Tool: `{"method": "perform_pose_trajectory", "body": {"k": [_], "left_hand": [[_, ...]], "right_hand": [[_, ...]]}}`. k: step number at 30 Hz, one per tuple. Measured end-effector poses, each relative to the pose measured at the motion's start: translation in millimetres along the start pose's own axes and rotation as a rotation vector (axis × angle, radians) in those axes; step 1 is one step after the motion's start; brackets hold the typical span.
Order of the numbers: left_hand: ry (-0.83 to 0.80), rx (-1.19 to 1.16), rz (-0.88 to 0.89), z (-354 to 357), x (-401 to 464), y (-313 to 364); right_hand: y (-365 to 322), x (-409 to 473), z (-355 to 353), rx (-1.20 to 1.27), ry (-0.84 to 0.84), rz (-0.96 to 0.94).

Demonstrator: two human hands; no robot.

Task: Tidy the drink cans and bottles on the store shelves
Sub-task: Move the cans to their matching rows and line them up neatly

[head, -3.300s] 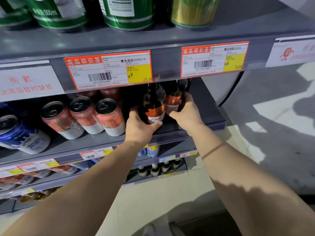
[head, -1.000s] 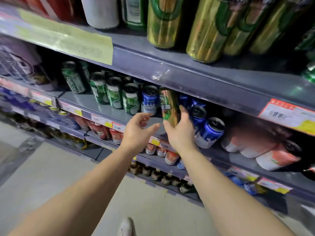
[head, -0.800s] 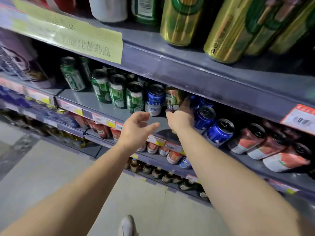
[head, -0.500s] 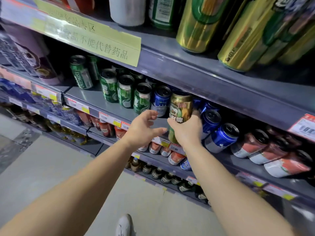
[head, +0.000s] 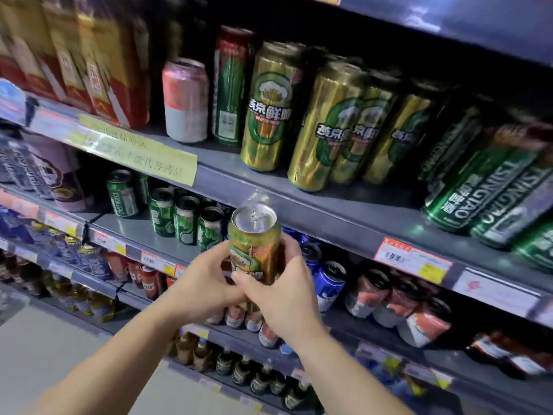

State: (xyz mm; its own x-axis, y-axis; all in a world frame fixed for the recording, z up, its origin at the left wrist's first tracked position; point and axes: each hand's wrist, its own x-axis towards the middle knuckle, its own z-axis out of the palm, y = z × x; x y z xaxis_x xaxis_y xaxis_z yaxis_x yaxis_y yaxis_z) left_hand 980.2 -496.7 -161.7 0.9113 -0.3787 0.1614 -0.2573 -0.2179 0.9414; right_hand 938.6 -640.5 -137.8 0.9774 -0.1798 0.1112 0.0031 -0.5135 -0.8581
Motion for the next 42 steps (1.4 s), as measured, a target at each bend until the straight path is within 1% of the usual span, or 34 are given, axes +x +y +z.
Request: {"method": "perform_pose_trajectory", "body": {"k": [2, 4, 6, 9, 13, 15, 17, 20, 24, 29, 30, 32, 34, 35, 37, 40, 42], "left_hand": [[0.041, 0.017, 0.102, -1.6, -0.7, 29.2], [0.089, 0.027, 0.178, 0.9, 3.9, 55.3], [0.144, -0.005, 0.241, 6.8, 12.3, 80.7], [0.212, -0.013, 0.317, 20.1, 32.4, 121.4], [0.225, 0.005, 0.369, 39.0, 65.8, 158.1], [0.22, 0.04, 0.36, 42.0, 77.3, 157.4], [0.238, 0.058, 0.302, 36.2, 80.8, 145.2], [0.337, 0.066, 0.236, 18.0, 78.8, 117.7], [0.429, 0.099, 0.172, -5.8, 80.5, 93.1], [0.463, 0.12, 0.162, -26.3, 91.2, 82.6], [0.473, 0.129, 0.165, -30.7, 93.1, 82.2], [0.489, 0.151, 0.174, -41.4, 97.1, 81.7], [0.504, 0.166, 0.181, -52.0, 101.7, 81.9], [0.521, 0.176, 0.182, -56.9, 104.4, 83.2], [0.587, 0.206, 0.192, -67.9, 112.5, 89.2], [0.728, 0.306, 0.261, -94.0, 129.5, 106.1], [0.828, 0.425, 0.259, -118.3, 140.8, 112.9]], "right_hand": [[-16.6, -5.0, -20.8, 0.027, 0.011, -0.105], [-33.8, -6.8, -44.7, -0.001, 0.052, -0.184], [-50.8, -4.7, -70.3, -0.007, 0.095, -0.23], [-71.8, 5.5, -108.1, 0.093, 0.196, -0.294], [-80.3, 28.2, -140.3, 0.178, 0.364, -0.326], [-73.6, 39.1, -146.3, 0.185, 0.413, -0.283], [-63.6, 49.6, -149.0, 0.174, 0.444, -0.231], [-51.4, 65.9, -150.0, 0.149, 0.493, -0.161], [-41.5, 84.9, -144.7, 0.13, 0.502, -0.114], [-36.6, 89.7, -136.1, 0.115, 0.528, -0.081], [-34.5, 87.0, -132.2, 0.108, 0.565, -0.074], [-32.5, 76.2, -121.5, 0.097, 0.723, -0.12], [-35.3, 62.4, -106.8, 0.107, 0.85, -0.27], [-38.1, 56.3, -98.5, 0.114, 0.855, -0.342], [-47.6, 47.1, -80.6, 0.142, 0.773, -0.431], [-65.3, 43.2, -54.6, 0.206, 0.564, -0.464], [-74.6, 44.1, -39.7, 0.212, 0.435, -0.459]]}}
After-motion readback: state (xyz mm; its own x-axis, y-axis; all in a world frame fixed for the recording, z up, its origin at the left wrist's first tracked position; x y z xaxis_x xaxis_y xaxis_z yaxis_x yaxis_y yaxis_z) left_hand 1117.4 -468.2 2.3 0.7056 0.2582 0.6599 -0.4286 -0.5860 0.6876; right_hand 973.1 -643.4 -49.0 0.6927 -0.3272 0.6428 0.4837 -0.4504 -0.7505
